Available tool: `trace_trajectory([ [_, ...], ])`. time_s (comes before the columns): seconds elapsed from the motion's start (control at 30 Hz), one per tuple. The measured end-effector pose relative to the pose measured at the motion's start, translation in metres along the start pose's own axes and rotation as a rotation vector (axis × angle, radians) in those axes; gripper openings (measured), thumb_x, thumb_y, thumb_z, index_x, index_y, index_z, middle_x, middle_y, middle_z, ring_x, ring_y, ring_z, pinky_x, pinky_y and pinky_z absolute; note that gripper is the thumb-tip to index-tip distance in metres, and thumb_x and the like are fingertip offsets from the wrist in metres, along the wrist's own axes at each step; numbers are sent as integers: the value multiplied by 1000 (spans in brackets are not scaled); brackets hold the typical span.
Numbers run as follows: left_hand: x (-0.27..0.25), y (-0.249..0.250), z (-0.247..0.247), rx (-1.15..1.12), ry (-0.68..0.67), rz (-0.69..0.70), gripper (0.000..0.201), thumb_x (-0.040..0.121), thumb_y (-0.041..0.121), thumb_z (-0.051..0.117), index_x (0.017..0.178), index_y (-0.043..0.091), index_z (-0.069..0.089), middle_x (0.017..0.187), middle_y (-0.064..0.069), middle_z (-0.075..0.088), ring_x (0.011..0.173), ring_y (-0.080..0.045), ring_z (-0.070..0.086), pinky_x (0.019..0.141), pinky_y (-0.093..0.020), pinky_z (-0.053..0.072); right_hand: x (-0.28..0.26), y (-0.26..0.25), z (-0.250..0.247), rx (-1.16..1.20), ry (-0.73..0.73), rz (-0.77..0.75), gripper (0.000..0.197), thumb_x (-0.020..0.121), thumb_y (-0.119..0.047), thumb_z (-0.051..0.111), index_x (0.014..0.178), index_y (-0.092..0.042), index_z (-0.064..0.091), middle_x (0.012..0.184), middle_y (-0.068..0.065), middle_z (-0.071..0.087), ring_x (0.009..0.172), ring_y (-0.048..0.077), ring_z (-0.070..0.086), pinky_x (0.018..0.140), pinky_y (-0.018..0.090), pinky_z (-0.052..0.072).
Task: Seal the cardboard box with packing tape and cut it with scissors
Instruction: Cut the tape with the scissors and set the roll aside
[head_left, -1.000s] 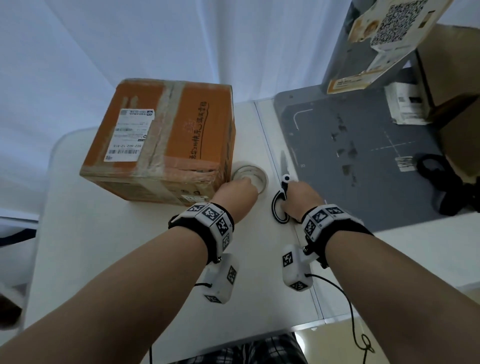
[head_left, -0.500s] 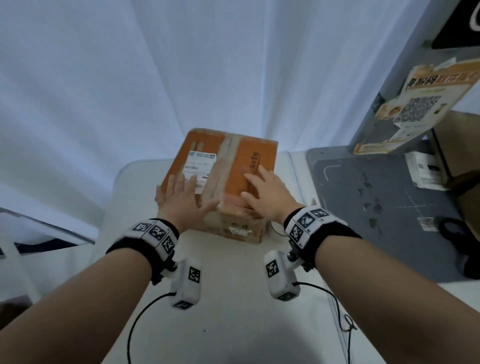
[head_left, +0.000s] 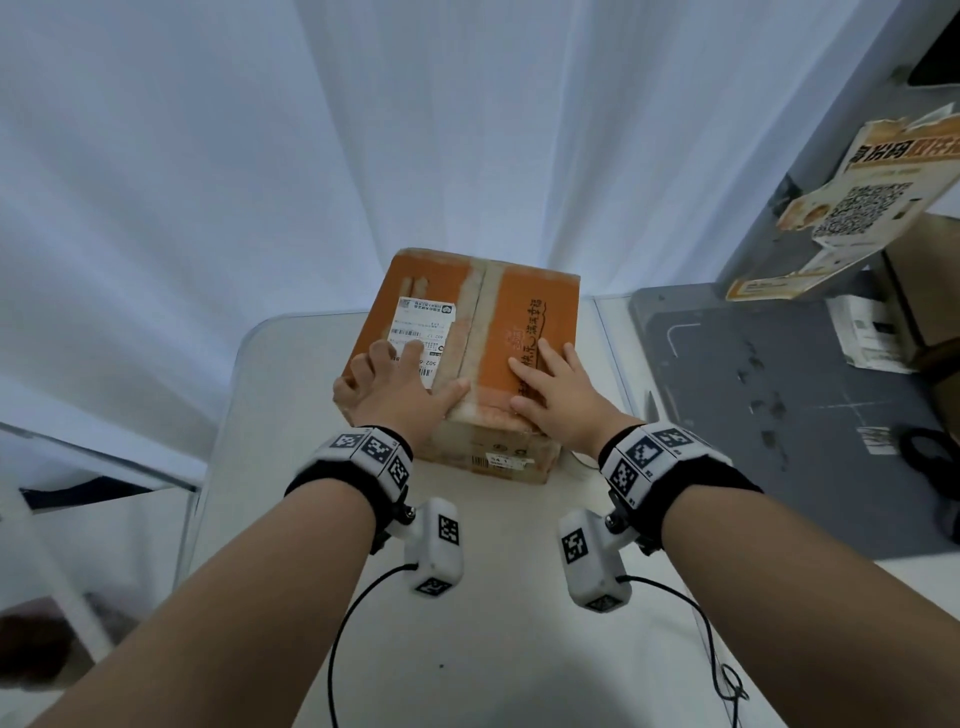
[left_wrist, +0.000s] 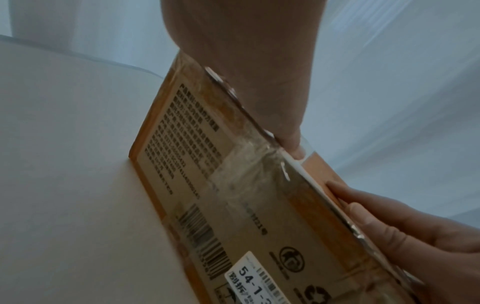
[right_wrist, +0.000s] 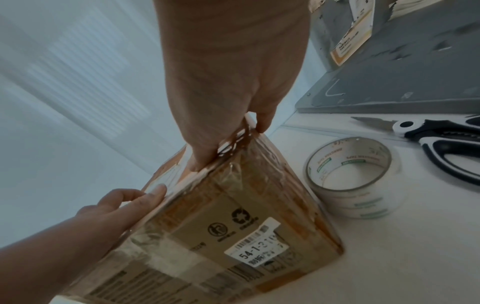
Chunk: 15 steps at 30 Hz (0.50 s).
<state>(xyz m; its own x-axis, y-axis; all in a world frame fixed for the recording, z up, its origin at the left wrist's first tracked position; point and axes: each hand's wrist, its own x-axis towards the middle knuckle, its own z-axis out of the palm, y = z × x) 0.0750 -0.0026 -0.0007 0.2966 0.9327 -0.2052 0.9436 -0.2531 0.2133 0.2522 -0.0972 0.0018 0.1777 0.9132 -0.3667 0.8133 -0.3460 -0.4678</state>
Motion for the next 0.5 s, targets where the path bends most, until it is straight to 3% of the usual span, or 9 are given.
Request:
trace_trajectory([
  [0.13,1,-5,-7,-15,8,30,65,83,72,33,137,37,33,136,-7,27,127,-30,24,106,-52,18,-3,0,-4,94,4,19,58,94,-42,45,147,-33,24,159,6,-11,144,28,-17,117,47,-2],
  [0.2,0,-17,-10,23,-43,47,72,79,78,31,141,43,27,150,-8,18,139,-33,13,110,-58,7,-6,0,-5,121,40,73,62,91,-43,51,147,-34,25,158,9,-15,144,32,-15,116,50,0],
  [0.27,-4,-30,-11,1,-115,23,81,75,82,35,145,46,17,159,-5,-3,144,-37,0,111,-62,2,-10,-4,-4,155,118,185,71,86,-48,56,147,-31,23,157,13,-4,143,38,8,114,51,17],
  [0.33,-10,-37,-11,-106,-131,-16,83,77,78,41,147,42,16,159,-4,-7,141,-42,11,111,-60,19,-14,-7,-1,275,176,227,75,86,-46,58,147,-25,21,149,15,28,127,32,44,106,45,40],
  [0.37,-13,-38,-11,-123,-128,-32,82,78,76,42,147,41,16,159,-5,-6,138,-43,19,109,-58,26,-15,-7,1,341,174,203,74,87,-44,57,148,-22,19,145,12,39,122,27,50,103,41,43],
  [0.5,-21,-37,-13,-99,-76,-119,77,80,74,42,145,38,22,154,-9,5,128,-43,34,106,-53,33,-23,-3,1,463,98,113,75,88,-34,59,149,-17,19,145,6,42,124,22,47,103,33,41],
])
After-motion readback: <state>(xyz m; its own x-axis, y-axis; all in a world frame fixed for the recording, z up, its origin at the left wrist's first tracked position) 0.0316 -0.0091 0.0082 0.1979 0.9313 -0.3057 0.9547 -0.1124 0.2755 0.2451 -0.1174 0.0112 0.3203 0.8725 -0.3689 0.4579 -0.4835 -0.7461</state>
